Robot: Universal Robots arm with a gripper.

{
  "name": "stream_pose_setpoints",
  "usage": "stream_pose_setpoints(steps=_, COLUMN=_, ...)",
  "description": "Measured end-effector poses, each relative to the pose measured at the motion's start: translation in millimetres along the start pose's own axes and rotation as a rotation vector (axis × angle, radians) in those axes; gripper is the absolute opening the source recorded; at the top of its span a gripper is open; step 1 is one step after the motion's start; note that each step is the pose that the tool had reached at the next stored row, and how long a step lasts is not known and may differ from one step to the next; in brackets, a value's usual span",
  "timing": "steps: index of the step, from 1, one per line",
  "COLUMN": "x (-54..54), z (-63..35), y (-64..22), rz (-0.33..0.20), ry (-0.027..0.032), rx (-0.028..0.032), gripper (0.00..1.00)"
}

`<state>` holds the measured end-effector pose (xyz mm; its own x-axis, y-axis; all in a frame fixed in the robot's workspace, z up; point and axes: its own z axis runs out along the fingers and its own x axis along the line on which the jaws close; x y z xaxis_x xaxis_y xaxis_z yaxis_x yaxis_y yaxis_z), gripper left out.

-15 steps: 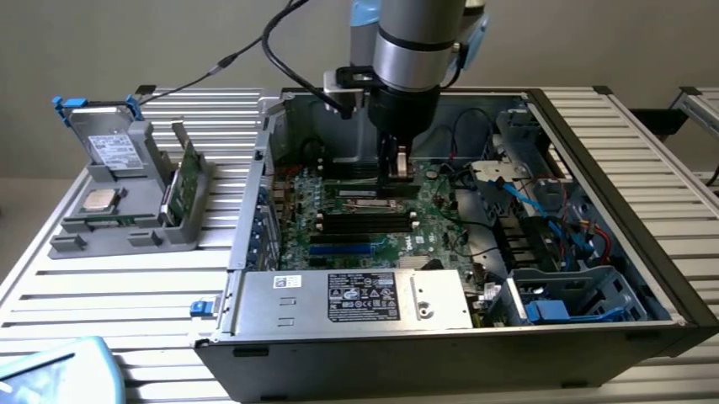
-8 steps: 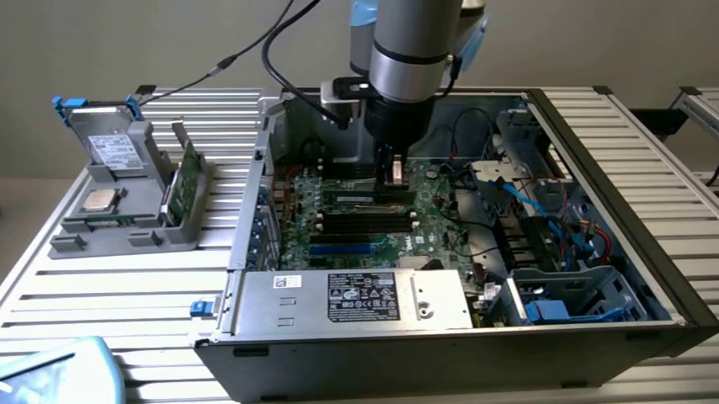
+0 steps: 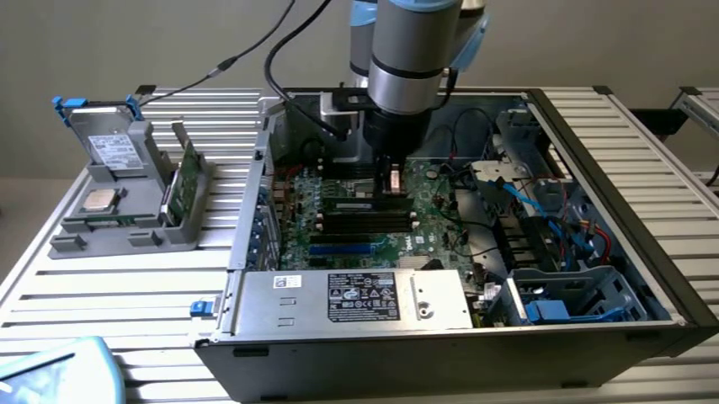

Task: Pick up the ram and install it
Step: 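Insert the ram into the slot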

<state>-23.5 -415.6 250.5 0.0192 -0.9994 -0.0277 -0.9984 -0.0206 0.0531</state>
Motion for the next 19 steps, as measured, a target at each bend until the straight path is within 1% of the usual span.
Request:
stream_pose_setpoints(steps=12, x=-0.3, z=21.9, y=-1.0, rz=0.0, ry=0.0, rx=0.0, gripper=0.14)
stream_pose_setpoints(steps=18, x=-0.3, z=22.6, y=-1.0, rz=0.0, ry=0.0001, rx=-0.0006, gripper=0.14)
stream_pose_setpoints(steps=19, x=-0.3, z=22.6, y=-1.0, rz=0.0, ry=0.0, rx=0.0003, gripper=0.14)
